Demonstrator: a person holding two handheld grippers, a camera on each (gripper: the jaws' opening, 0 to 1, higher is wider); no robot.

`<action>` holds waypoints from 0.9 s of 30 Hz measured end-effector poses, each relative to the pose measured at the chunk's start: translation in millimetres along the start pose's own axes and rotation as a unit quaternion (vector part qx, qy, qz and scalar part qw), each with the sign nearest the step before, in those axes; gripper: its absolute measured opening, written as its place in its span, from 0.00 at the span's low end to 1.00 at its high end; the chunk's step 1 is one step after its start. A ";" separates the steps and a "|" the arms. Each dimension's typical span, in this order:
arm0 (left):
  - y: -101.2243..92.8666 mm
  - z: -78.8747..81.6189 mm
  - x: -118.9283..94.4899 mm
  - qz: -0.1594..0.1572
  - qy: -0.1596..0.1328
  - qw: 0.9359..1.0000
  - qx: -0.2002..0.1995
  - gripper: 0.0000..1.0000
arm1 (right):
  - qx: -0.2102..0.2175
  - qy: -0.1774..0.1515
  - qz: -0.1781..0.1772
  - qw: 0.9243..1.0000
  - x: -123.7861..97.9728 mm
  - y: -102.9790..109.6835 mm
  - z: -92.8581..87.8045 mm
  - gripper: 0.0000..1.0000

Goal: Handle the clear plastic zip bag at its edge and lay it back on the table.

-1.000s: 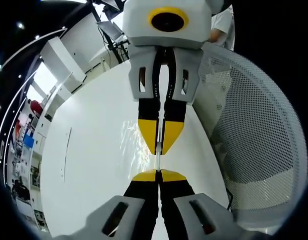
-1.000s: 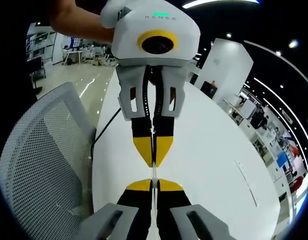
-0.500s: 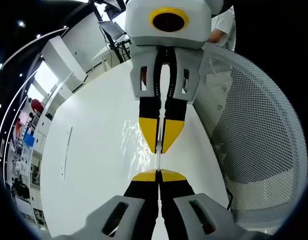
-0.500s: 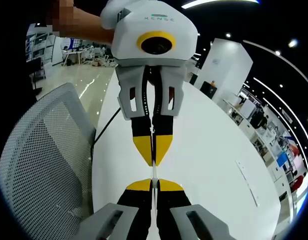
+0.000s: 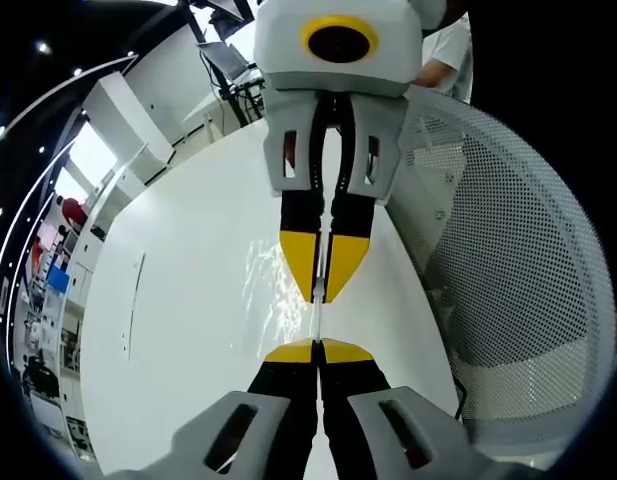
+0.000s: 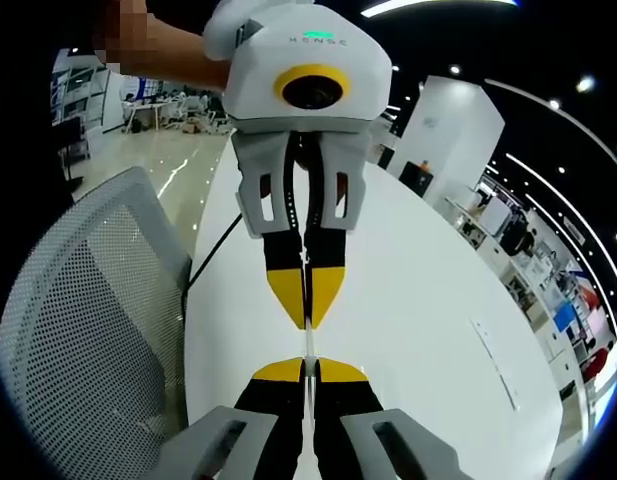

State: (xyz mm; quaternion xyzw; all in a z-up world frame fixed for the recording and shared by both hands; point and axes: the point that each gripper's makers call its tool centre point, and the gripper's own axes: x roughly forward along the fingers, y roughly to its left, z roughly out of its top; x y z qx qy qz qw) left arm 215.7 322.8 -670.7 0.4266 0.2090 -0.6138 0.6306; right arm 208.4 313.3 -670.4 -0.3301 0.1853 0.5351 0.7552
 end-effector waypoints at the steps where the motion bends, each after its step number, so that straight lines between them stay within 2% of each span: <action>1: 0.1 0.0 -0.2 0.000 0.000 1.000 0.000 0.00 | 0.001 0.000 0.000 1.000 -0.3 0.1 -0.2 0.00; 27: 0.2 -4.0 -2.0 0.000 0.004 1.000 -0.002 0.00 | 0.003 0.001 -0.001 1.000 -2.0 0.6 -2.7 0.00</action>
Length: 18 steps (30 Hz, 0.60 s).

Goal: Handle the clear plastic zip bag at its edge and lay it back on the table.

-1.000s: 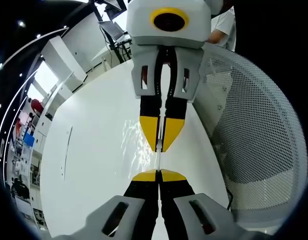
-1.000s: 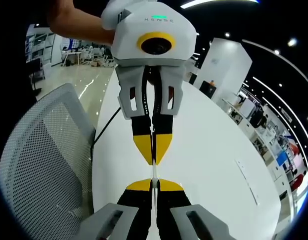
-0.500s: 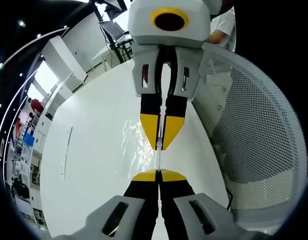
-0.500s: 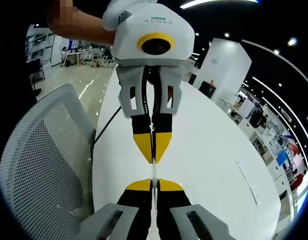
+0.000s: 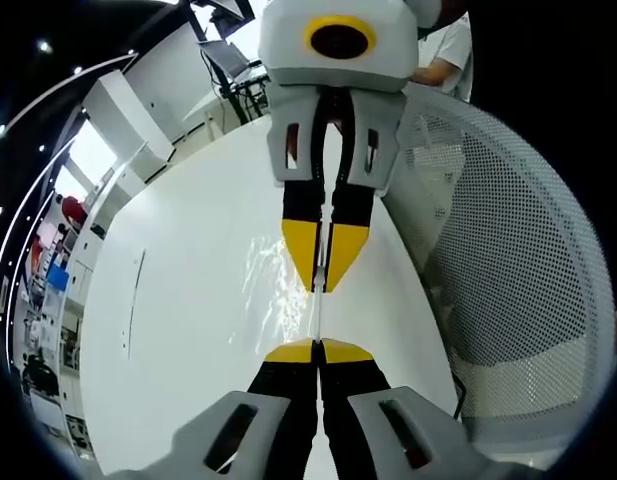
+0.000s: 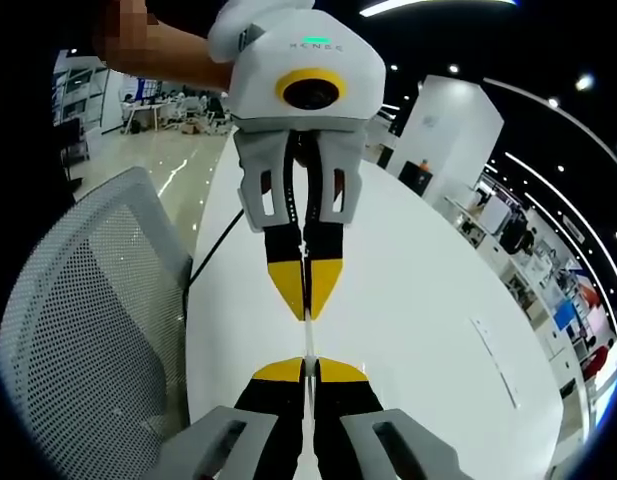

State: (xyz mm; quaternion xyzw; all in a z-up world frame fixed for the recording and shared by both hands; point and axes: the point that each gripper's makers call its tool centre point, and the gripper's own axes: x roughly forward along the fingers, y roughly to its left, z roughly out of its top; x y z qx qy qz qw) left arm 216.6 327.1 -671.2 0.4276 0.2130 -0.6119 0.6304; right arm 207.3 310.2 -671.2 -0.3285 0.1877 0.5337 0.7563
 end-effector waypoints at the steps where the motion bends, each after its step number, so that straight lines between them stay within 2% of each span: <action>1: 0.0 -0.3 -0.1 0.000 0.000 1.000 -0.001 0.00 | 0.000 0.000 0.000 1.000 -0.2 -0.1 -0.1 0.00; 18: 0.0 -3.4 -3.1 0.002 0.002 1.000 -0.003 0.00 | 0.002 0.000 -0.001 1.000 -3.7 -0.1 -1.2 0.00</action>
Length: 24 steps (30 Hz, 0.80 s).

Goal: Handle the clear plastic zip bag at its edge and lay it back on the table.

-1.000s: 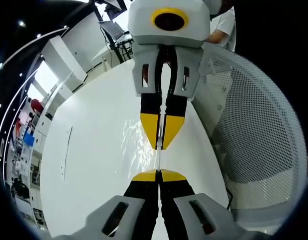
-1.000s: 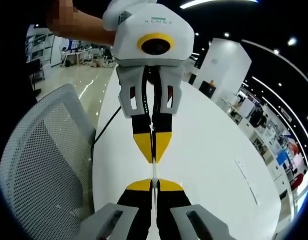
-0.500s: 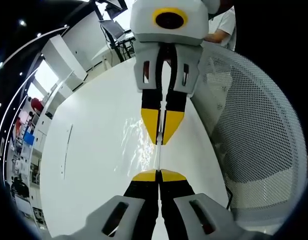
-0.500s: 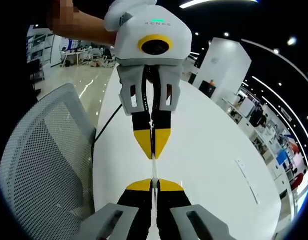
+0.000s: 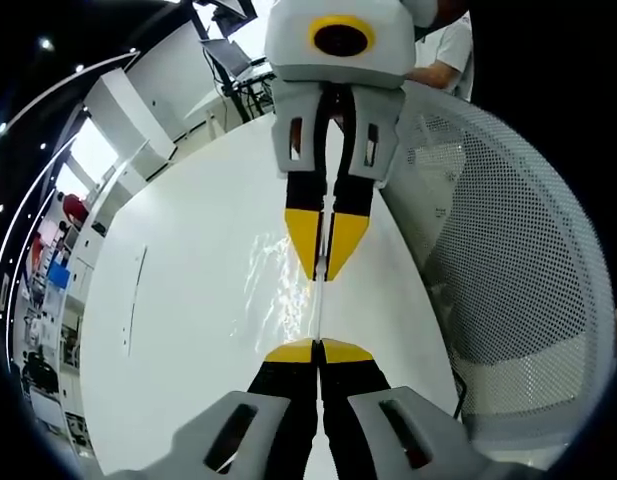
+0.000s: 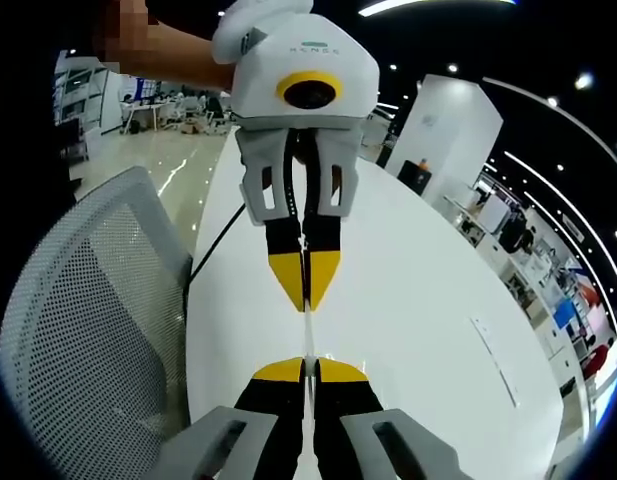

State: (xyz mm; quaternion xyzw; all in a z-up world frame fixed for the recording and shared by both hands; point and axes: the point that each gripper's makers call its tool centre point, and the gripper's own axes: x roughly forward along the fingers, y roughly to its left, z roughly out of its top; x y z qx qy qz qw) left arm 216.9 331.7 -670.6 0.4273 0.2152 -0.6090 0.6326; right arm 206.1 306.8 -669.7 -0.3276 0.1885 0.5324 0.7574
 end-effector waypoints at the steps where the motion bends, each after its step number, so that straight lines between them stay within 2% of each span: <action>1: 0.1 0.1 -0.1 0.000 0.000 1.000 0.000 0.00 | 0.000 0.000 0.000 1.000 -0.3 -0.1 -0.2 0.00; 24: 1.6 -5.2 -1.6 0.002 0.006 1.000 -0.003 0.00 | 0.004 0.003 -0.002 1.000 -2.1 -0.9 -4.0 0.00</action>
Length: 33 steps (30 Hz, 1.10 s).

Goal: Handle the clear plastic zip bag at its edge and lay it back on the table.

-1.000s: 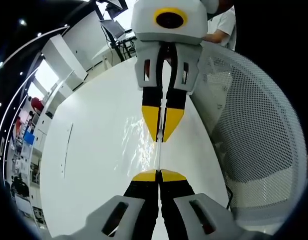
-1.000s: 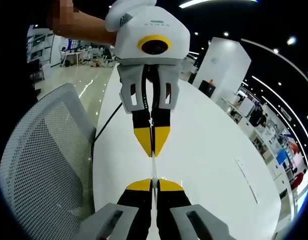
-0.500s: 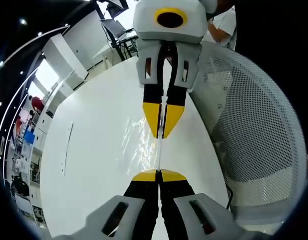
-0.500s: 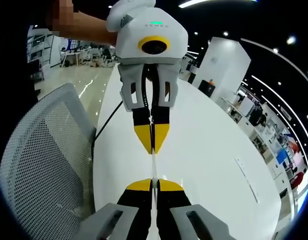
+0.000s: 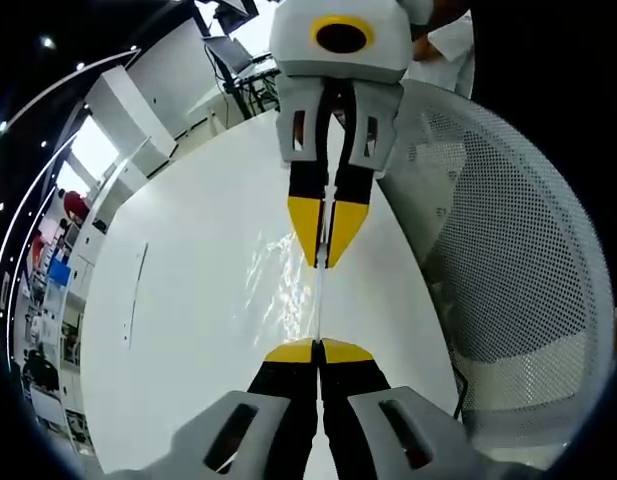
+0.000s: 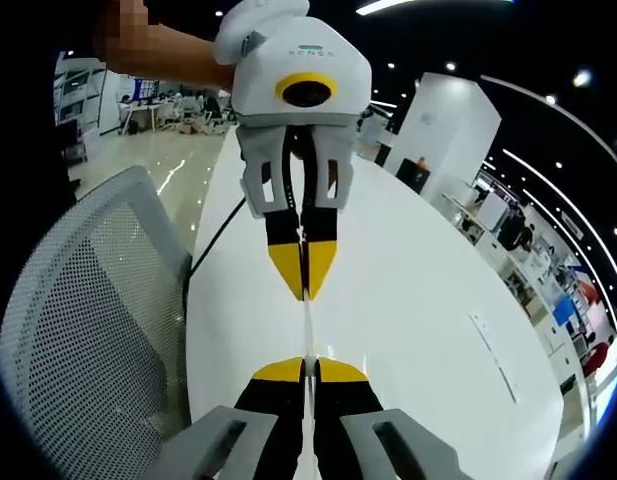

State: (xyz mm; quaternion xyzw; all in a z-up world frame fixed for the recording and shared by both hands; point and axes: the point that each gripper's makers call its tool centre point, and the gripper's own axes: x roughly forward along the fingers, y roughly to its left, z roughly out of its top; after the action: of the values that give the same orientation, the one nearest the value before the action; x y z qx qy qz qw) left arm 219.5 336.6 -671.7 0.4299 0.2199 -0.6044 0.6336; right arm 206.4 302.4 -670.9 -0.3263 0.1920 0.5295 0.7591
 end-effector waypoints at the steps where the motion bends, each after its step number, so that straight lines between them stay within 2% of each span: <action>1: 0.0 0.0 -0.1 0.000 -0.001 1.000 -0.001 0.00 | 0.001 0.000 0.000 1.000 -0.2 -0.2 -0.1 0.00; 33: 1.1 -0.3 -2.4 0.002 -0.003 1.000 -0.003 0.00 | 0.005 -0.003 -0.002 1.000 -3.5 0.1 -1.0 0.00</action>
State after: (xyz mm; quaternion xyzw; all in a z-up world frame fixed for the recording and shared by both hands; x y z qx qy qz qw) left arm 220.2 338.1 -669.7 0.4260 0.2191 -0.6042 0.6368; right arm 205.1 299.4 -669.4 -0.3213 0.1917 0.5278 0.7625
